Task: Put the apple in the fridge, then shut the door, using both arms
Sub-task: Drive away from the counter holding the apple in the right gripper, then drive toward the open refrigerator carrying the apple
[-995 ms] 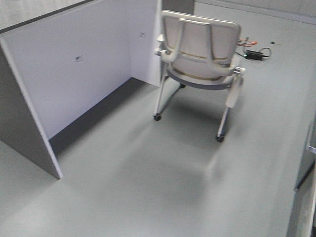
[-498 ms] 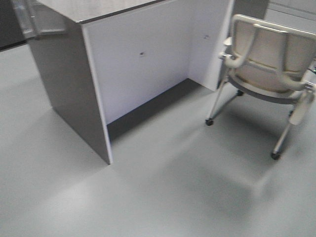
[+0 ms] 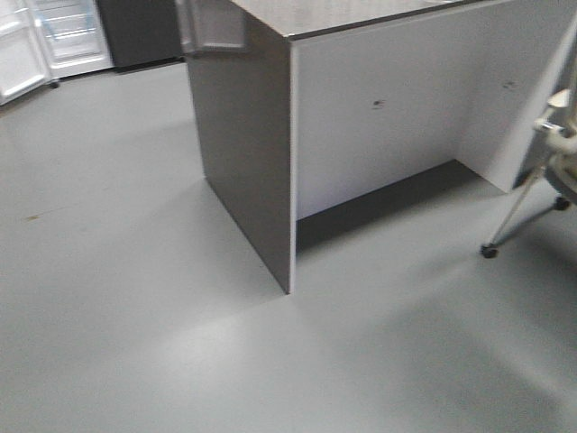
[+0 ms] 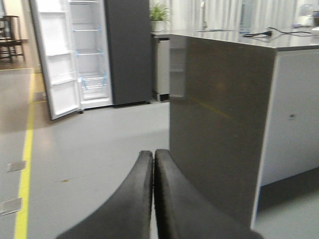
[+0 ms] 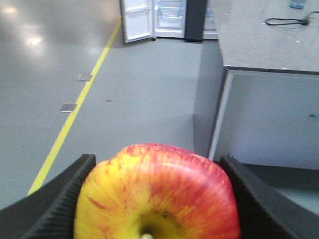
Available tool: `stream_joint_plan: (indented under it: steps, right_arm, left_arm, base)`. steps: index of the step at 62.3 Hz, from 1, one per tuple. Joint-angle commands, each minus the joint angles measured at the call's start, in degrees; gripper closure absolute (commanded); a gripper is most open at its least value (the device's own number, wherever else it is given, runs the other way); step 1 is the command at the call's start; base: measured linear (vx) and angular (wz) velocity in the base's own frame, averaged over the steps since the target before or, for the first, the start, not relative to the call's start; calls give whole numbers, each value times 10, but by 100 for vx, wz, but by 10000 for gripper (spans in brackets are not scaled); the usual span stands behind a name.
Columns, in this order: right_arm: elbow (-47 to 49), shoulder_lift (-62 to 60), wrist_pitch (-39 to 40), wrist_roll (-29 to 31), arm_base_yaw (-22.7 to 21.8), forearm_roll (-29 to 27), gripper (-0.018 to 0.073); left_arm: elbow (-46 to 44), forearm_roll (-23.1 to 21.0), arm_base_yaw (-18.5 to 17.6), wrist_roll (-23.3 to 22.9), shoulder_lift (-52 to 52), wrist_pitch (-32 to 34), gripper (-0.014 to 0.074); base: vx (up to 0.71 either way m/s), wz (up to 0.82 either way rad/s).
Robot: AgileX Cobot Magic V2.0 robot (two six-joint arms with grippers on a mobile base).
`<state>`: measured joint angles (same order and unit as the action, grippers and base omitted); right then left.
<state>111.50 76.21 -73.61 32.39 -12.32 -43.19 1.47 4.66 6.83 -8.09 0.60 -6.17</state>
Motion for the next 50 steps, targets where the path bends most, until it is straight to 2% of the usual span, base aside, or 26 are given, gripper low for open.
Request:
stream_joint_plan:
  steps: [1,50]
  right_arm:
    - [13,-14,5,5,-1,-25,504]
    - [13,-14,5,5,-1,-25,504]
  left_arm:
    - [16,-3,0,-4,9,45,603]
    - [16,-3,0,-4,9,45,603]
  base:
    - [3,43]
    - [8,39]
